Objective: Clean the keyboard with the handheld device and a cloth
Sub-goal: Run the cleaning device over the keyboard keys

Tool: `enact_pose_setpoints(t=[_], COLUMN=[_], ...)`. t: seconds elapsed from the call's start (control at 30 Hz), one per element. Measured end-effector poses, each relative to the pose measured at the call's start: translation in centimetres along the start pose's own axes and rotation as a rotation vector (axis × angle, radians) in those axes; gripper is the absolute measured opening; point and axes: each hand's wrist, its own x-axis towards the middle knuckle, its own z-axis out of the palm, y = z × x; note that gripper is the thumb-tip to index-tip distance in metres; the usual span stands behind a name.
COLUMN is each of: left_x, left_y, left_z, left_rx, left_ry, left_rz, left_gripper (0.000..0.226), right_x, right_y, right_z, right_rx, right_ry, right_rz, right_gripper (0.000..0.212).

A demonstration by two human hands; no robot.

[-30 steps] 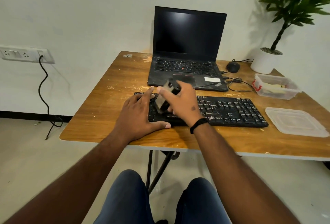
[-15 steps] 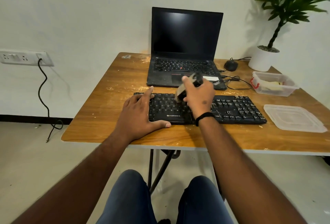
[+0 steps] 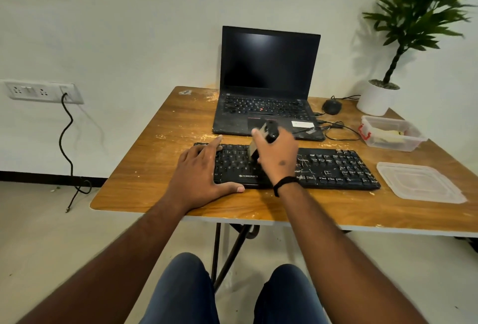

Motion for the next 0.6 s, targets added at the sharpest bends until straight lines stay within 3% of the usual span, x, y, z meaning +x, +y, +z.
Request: enact_pose_setpoints(t=[0.23, 0.5, 0.6], left_x=[0.0, 0.1, 0.7], left_y=[-0.3, 4.5, 5.4], left_z=[0.1, 1.3, 2.1], left_rx=[-0.032, 0.116, 0.096], left_ry=[0.021, 0.102, 0.053], left_rz=[0.023, 0.049, 0.053], left_gripper=[0.119, 0.122, 0.123], right_x=[-4.4, 2.6, 5.1], right_y=[-1.7, 0.6, 2.5], right_z=[0.1, -7.4, -9.6], right_rx=[-0.127, 0.062, -0.05], right_ry=[-0.314, -0.006, -0.057], right_rz=[-0.328, -0.043, -0.022], right_gripper=[0.02, 0.019, 0.022])
